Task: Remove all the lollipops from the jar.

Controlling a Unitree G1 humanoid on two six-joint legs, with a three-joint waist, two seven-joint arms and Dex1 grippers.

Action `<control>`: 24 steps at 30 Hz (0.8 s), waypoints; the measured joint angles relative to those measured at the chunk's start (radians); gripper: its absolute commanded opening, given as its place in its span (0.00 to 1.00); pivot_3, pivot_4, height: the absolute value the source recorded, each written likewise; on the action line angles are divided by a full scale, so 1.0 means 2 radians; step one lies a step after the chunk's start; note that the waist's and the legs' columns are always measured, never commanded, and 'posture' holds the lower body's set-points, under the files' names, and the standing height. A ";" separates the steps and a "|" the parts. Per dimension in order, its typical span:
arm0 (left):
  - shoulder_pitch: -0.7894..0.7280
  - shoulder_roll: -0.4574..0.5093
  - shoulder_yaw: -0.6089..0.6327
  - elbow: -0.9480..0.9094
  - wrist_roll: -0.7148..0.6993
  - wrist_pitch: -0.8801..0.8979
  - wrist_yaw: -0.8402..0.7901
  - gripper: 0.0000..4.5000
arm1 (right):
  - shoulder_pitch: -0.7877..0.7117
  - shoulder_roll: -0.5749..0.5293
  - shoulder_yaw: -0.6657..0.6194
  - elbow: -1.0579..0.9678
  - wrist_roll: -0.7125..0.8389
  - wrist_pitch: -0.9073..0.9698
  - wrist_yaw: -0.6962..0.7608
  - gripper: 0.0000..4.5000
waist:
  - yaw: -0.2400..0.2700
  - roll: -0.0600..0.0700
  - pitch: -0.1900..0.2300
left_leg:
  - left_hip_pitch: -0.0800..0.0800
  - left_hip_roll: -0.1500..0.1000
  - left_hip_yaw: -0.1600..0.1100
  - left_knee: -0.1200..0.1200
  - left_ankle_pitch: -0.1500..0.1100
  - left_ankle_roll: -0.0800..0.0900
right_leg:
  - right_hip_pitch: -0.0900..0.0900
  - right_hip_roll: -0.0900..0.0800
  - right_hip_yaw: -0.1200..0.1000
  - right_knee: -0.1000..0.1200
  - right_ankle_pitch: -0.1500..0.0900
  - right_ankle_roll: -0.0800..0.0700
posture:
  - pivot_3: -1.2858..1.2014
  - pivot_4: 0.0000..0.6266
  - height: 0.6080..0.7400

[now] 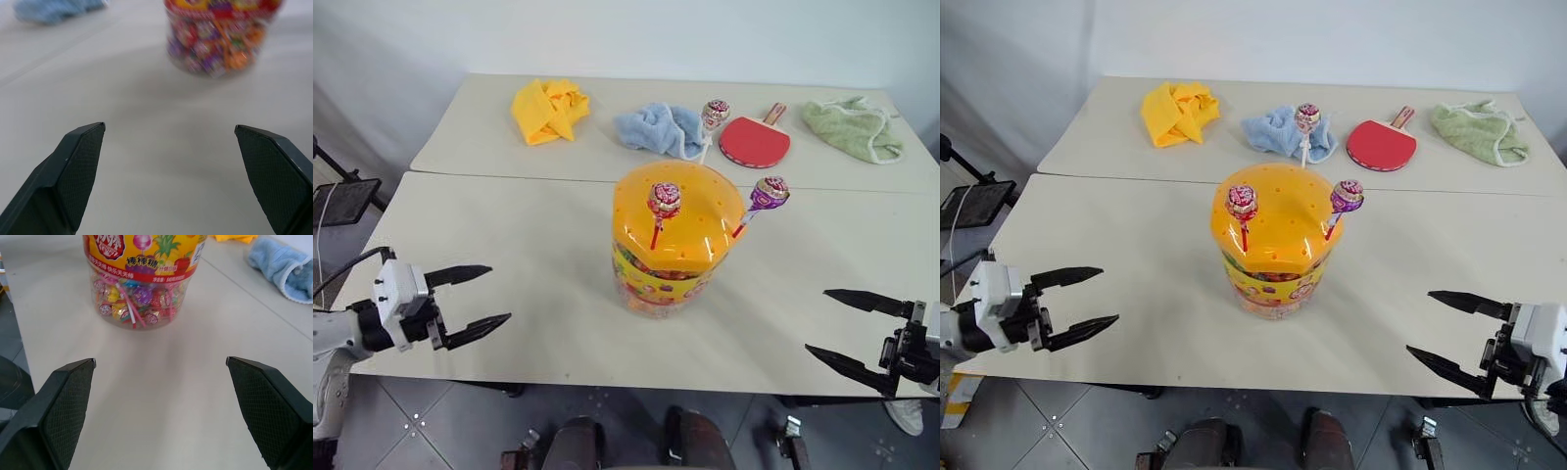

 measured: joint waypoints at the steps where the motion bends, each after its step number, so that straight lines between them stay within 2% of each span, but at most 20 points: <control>1: -0.001 0.000 -0.002 0.000 0.000 0.000 0.000 1.00 | 0.000 0.001 0.000 0.000 0.000 0.000 -0.001 0.99 | 0.000 0.000 0.000 | 0.000 0.000 0.000 0.000 0.000 0.000 | 0.000 0.000 0.000 0.000 0.000 0.000 | 0.52 0.24 1.00; 4: -0.015 -0.005 -0.004 0.000 -0.014 0.008 -0.004 1.00 | -0.010 0.020 -0.001 -0.001 0.014 0.004 -0.012 0.99 | 0.000 0.000 0.000 | 0.000 0.001 0.003 0.000 -0.001 -0.001 | 0.000 0.001 0.000 0.000 0.000 0.000 | 0.52 0.24 1.00; 6: -0.049 -0.015 0.000 -0.002 -0.058 0.037 0.002 1.00 | -0.011 0.034 -0.006 -0.007 0.048 0.032 -0.041 0.99 | 0.000 0.000 0.000 | 0.000 0.001 0.003 0.000 -0.001 -0.001 | 0.000 0.001 0.000 0.001 0.000 0.000 | 0.52 0.24 1.00; 11: -0.163 0.009 0.012 -0.012 -0.184 0.158 0.020 1.00 | -0.007 0.074 -0.048 -0.089 0.181 0.063 -0.062 0.99 | 0.002 0.000 0.000 | 0.000 0.001 0.002 0.001 -0.001 -0.001 | 0.000 0.001 0.000 0.001 0.000 0.000 | 0.52 0.24 1.00; 14: -0.222 0.024 -0.024 -0.048 -0.240 0.225 0.002 1.00 | 0.021 0.108 -0.068 -0.164 0.246 0.067 -0.074 0.99 | 0.002 0.000 0.000 | 0.000 0.001 0.001 0.001 -0.001 -0.001 | 0.000 0.001 0.001 0.002 0.000 0.000 | 0.52 0.24 1.00; 17: -0.274 0.017 -0.075 -0.043 -0.236 0.239 -0.021 1.00 | 0.030 0.118 -0.073 -0.214 0.274 0.067 -0.089 0.99 | 0.001 0.000 0.000 | 0.001 0.001 0.003 0.001 -0.001 -0.001 | 0.000 0.002 0.001 0.002 0.000 0.000 | 0.52 0.24 1.00; 21: -0.375 -0.021 -0.151 -0.017 -0.184 0.224 -0.047 1.00 | 0.027 0.130 -0.063 -0.277 0.294 0.060 -0.125 0.99 | 0.001 0.000 0.000 | 0.001 0.001 0.005 0.001 -0.001 -0.001 | 0.000 0.002 0.003 0.001 0.000 0.000 | 0.52 0.24 1.00; 24: -0.404 -0.058 -0.186 -0.001 -0.152 0.204 -0.056 1.00 | 0.021 0.137 -0.041 -0.302 0.285 0.057 -0.146 0.99 | 0.001 0.000 0.000 | 0.001 0.001 0.006 0.001 -0.001 -0.001 | -0.001 0.003 0.004 0.001 0.000 0.000 | 0.52 0.24 1.00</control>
